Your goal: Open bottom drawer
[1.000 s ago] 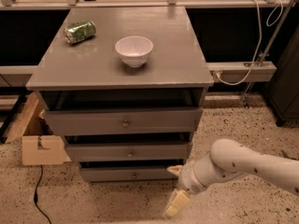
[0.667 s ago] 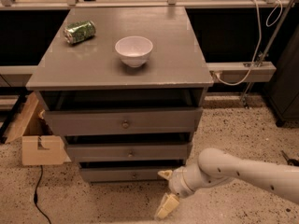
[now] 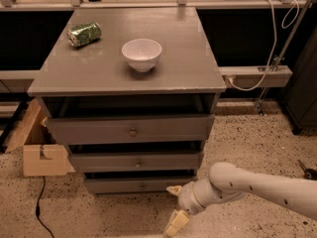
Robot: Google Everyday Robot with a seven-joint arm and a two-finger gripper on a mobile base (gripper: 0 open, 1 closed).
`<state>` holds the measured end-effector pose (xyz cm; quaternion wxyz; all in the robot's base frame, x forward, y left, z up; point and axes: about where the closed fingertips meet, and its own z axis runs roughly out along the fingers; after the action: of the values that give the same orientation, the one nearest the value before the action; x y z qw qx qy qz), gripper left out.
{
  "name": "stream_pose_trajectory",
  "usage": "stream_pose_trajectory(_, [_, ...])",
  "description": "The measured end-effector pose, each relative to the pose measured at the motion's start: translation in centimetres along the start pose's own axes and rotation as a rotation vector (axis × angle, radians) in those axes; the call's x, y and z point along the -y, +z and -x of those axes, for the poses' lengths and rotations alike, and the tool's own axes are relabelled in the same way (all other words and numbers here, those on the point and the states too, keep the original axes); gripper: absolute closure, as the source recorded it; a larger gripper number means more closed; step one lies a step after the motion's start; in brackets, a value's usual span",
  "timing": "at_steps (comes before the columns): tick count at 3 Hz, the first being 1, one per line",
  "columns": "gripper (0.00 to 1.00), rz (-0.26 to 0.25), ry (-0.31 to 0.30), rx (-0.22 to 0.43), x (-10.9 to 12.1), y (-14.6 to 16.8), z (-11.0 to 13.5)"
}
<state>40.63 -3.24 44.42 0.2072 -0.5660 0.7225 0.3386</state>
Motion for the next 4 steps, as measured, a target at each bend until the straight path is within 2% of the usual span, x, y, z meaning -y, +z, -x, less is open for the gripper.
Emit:
stream_pose_trajectory(1, [0.0,-0.005,-0.013,0.0,0.1,0.9,-0.6])
stream_pose_trajectory(3, [0.0,-0.078,-0.111,-0.079,5.9,8.0,-7.3])
stream_pose_trajectory(4, [0.0,-0.112,-0.122,-0.101,9.2,11.2,-10.2])
